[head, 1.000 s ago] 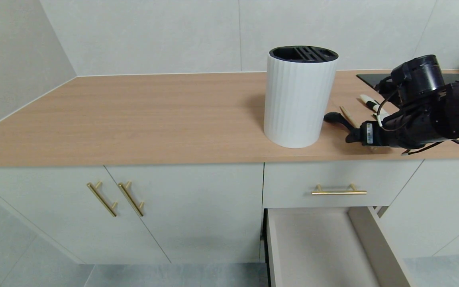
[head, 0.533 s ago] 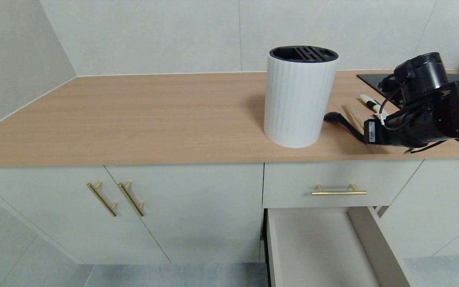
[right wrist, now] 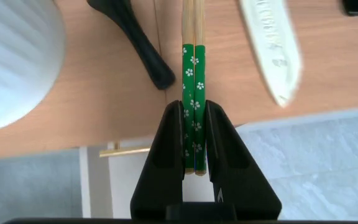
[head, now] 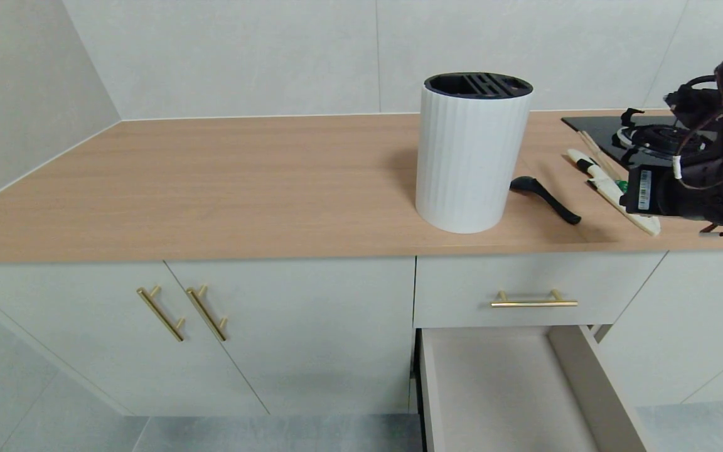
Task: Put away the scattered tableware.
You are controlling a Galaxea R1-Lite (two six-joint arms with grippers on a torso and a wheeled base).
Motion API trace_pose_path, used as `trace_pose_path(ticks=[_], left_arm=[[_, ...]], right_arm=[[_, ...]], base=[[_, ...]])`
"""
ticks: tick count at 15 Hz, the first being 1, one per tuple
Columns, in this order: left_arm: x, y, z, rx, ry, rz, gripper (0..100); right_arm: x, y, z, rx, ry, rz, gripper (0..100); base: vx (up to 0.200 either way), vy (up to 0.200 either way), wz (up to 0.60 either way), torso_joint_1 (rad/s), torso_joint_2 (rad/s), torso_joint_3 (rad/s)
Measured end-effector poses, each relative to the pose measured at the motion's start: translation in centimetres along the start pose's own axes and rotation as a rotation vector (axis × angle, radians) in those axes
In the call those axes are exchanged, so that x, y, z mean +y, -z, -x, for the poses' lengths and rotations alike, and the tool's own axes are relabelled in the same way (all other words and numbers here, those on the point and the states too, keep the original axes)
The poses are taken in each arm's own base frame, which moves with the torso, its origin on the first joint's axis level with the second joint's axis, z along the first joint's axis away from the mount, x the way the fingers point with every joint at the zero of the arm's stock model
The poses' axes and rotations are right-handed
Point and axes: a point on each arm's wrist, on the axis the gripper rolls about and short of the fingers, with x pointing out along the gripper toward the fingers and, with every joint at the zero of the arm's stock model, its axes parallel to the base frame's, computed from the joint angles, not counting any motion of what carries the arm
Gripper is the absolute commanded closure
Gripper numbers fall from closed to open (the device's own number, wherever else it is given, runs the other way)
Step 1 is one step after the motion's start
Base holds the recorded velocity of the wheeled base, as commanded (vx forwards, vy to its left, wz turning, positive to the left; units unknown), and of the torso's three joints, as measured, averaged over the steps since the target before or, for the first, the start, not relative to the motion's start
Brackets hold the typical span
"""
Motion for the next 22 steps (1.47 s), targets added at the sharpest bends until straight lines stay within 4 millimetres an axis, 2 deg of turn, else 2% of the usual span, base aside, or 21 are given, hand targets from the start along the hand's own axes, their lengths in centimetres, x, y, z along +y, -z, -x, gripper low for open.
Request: trace_pose_path(ticks=[2,6,9,12,16,22], left_arm=[[0.0,0.0,0.0,0.000,0.000,0.000,0],[0.0,0.0,0.0,0.000,0.000,0.000,0],[0.0,0.0,0.0,0.000,0.000,0.000,0],[0.0,0.0,0.0,0.000,0.000,0.000,0],[0.0,0.0,0.0,0.000,0.001,0.000,0],[0.0,0.0,0.0,-0.001,0.000,0.000,0]], right_arm=[[-0.8,0.9,1.8,-0.015,-0.017,-0.008,100],[-3.0,4.3,6.1,-0.063,-0.115,-0.005,100],[-4.4,7.5,8.2,-0.065,-0.152,0.120,100],[-5.2,9.7,9.0,-0.113,-0.189,0.233,100],[-5.7,12.1,9.2,-0.165,-0.260,0.376,100],[-5.7,13.4,10.0,-0.178,-0.312,0.433,100]], base=[[0.000,0.000,0.00,0.000,0.00,0.000],[0.000,0.000,0.00,0.000,0.00,0.000],[0.000,0.000,0.00,0.000,0.00,0.000],[0.000,0.000,0.00,0.000,0.00,0.000],[0.000,0.000,0.00,-0.057,0.12,0.066],[0.000,0.000,0.00,-0.196,0.45,0.244]])
